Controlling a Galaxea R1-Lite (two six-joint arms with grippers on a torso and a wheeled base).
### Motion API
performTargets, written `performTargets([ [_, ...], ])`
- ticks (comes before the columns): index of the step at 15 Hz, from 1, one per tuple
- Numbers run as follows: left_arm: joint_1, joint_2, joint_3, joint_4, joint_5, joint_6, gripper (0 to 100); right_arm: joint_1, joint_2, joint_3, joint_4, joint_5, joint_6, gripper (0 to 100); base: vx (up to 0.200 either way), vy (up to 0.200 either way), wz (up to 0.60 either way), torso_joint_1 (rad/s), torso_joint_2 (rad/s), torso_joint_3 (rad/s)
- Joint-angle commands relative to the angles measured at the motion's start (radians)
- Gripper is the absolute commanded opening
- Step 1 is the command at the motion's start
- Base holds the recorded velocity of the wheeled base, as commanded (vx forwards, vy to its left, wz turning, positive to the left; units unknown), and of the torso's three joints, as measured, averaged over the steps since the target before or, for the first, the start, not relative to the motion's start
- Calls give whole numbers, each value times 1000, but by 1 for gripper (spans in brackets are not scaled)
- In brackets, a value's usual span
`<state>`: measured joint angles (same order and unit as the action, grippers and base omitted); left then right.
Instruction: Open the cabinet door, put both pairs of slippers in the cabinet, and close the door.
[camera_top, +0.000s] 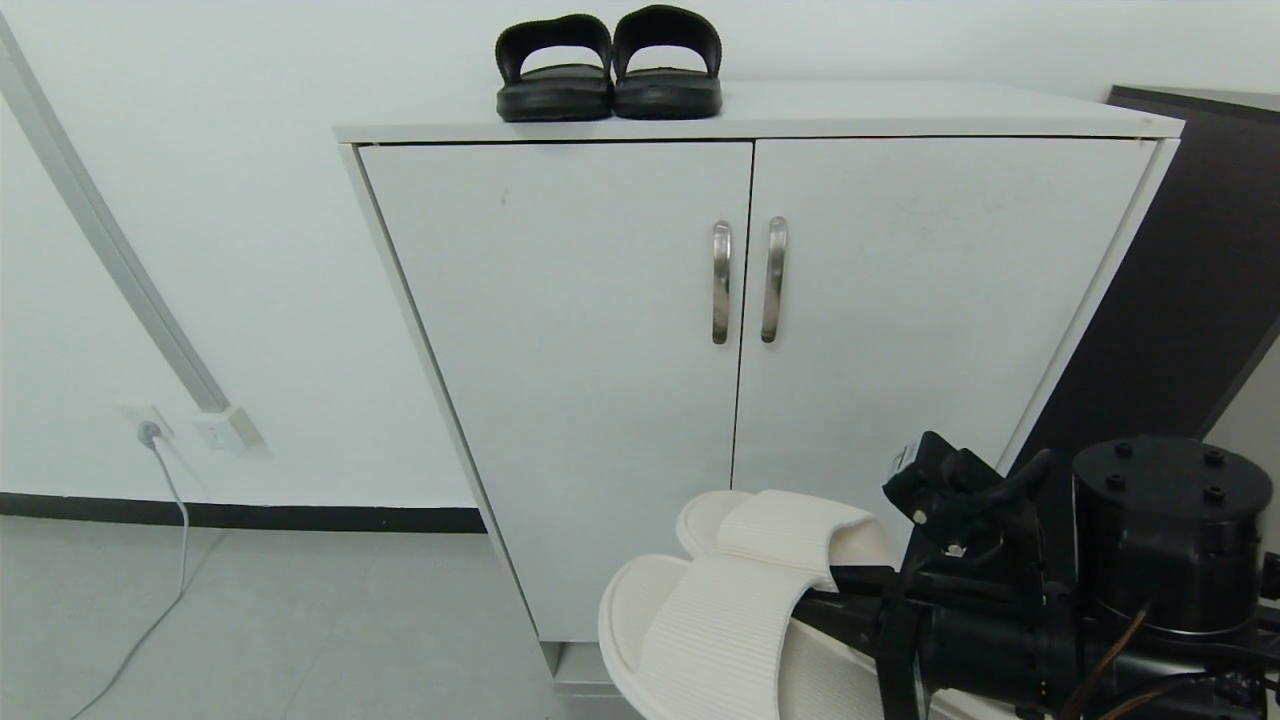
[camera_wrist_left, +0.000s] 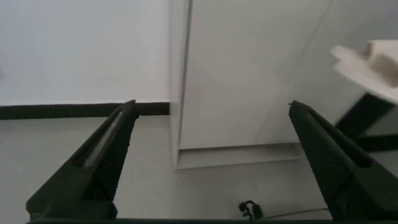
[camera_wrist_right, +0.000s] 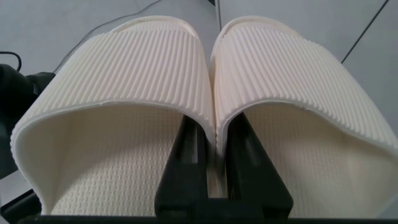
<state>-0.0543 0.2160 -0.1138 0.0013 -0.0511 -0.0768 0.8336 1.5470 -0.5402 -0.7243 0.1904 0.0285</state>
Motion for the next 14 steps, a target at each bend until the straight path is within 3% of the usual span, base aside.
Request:
performTargets([
  [1, -13, 333, -195, -37, -147, -11, 100, 1, 5, 0, 0, -2, -1, 0, 0, 0, 0, 0, 0, 0],
  [4, -16, 591, -317, -165, -332, -11, 100, 1, 2, 9, 0, -2, -25, 0, 0, 0, 0, 0, 0, 0],
  [5, -49, 666, -348, -224, -359, -9, 100, 1, 4, 11, 0, 0, -25, 0, 0, 0, 0, 0, 0, 0],
  [6, -124, 734, -371, -285, -366, -15, 100, 1, 4, 9, 0, 3, -25, 0, 0, 0, 0, 0, 0, 0],
  [8, -294, 884, -440, -368, -337, -17, 100, 1, 5, 9, 0, 4, -25, 0, 0, 0, 0, 0, 0, 0],
  [9, -368, 951, -487, -397, -303, -34, 100, 1, 4, 9, 0, 4, -25, 0, 0, 0, 0, 0, 0, 0],
  [10, -441, 1014, -550, -428, -266, -80, 100, 1, 2, 9, 0, 3, -25, 0, 0, 0, 0, 0, 0, 0],
  [11, -496, 1071, -609, -457, -250, -130, 100, 4, 2, 8, 0, 0, -25, 0, 0, 0, 0, 0, 0, 0],
  [12, -532, 1135, -669, -489, -247, -161, 100, 9, 1, 6, -1, -2, -25, 0, 0, 0, 0, 0, 0, 0],
  [14, -572, 1260, -751, -558, -247, -167, 100, 9, 1, 6, -1, 0, -25, 0, 0, 0, 0, 0, 0, 0],
])
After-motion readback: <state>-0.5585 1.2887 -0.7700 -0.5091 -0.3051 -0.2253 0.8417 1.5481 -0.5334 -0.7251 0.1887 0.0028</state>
